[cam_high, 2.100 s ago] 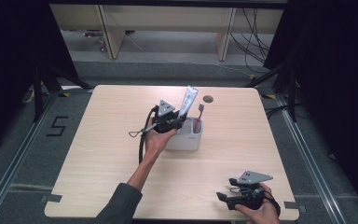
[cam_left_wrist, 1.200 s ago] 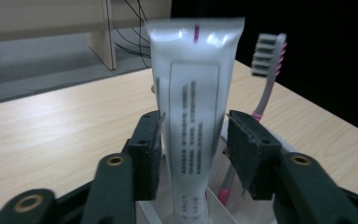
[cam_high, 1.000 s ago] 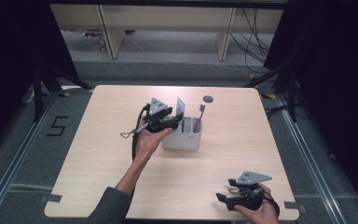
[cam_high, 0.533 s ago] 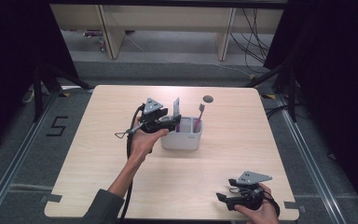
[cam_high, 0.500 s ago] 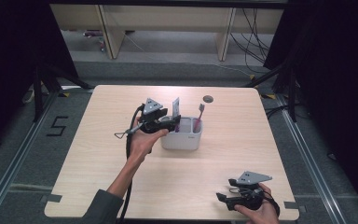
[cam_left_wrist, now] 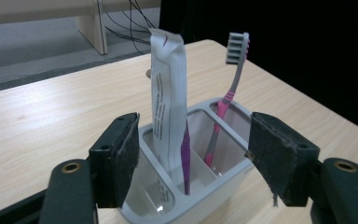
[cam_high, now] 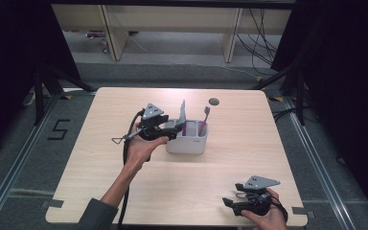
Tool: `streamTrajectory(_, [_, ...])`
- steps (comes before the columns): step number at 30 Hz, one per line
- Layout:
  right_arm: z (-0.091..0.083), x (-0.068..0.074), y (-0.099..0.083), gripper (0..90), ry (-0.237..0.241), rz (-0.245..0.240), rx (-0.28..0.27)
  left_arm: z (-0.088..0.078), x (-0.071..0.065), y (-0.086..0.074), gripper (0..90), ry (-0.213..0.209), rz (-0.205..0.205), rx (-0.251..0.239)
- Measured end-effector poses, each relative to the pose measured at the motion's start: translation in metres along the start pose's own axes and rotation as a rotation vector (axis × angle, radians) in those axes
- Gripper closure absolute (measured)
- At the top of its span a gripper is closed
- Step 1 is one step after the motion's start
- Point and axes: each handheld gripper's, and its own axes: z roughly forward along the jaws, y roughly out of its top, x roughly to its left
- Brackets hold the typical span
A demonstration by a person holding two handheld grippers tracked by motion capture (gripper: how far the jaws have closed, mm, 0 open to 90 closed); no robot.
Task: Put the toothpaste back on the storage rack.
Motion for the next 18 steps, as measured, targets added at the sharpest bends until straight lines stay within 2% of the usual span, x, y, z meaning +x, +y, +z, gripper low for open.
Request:
streamTrajectory(3, [0.0, 0.0, 0.0, 25.5, 0.001, 0.0, -0.001, -0.003, -0.001, 0.0, 32.2, -0.01, -0.002, 0.001])
streamTrajectory(10, [0.0, -0.001, 0.0, 25.5, 0.002, -0.006, -0.004, -0.018, 0.002, -0.003, 30.1, 0.001, -0.015, -0.021])
streamTrajectory(11, [0.0, -0.002, 0.0, 25.5, 0.004, -0.02, -0.007, -0.02, 0.003, -0.004, 29.8, 0.002, -0.016, -0.02])
streamTrajectory(18, [0.0, -0.003, 0.0, 25.5, 0.002, -0.017, -0.008, -0.032, 0.008, -0.015, 28.2, -0.006, -0.017, -0.02])
